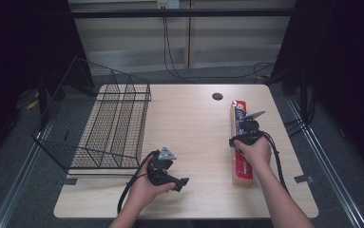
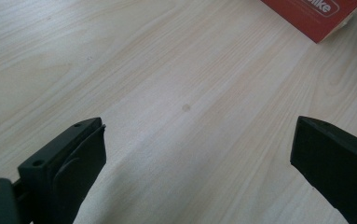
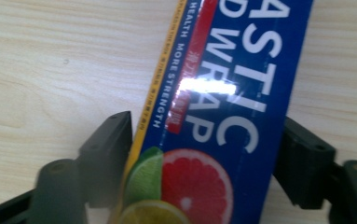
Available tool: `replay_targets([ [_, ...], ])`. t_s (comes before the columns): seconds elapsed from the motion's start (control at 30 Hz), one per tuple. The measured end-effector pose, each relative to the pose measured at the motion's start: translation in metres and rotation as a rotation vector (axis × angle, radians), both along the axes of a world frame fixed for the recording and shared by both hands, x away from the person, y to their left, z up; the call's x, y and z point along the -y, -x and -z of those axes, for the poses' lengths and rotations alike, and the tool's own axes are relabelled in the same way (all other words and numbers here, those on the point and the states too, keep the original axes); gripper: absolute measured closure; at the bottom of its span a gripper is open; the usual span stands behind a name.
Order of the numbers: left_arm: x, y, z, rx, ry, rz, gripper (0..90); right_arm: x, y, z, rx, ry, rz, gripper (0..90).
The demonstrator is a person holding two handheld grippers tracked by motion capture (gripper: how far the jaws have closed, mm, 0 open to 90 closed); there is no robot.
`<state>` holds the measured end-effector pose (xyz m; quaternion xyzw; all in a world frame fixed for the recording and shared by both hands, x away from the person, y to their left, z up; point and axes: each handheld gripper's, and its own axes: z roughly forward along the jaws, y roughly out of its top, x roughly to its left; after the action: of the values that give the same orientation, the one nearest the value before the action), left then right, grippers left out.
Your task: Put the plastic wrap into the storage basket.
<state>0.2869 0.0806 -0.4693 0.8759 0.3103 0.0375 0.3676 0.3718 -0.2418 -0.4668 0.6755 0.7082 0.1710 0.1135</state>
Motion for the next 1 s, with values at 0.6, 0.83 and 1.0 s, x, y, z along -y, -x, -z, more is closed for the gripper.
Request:
replay_targets([
  [0.6, 0.002, 0.001, -0.005, 0.017, 0.016, 0.000, 3.3, 0.011, 0.012, -0.025, 0.092, -0.005, -0.177, 44.8],
  [0.83, 0.007, -0.001, -0.017, 0.006, 0.053, 0.049, 2.0, 0.015, 0.019, -0.039, 0.119, -0.036, -0.282, 44.8],
  [1.0, 0.012, -0.009, -0.031, 0.012, 0.069, 0.106, 0.3, 0.015, 0.027, -0.047, 0.131, -0.048, -0.348, 44.7],
])
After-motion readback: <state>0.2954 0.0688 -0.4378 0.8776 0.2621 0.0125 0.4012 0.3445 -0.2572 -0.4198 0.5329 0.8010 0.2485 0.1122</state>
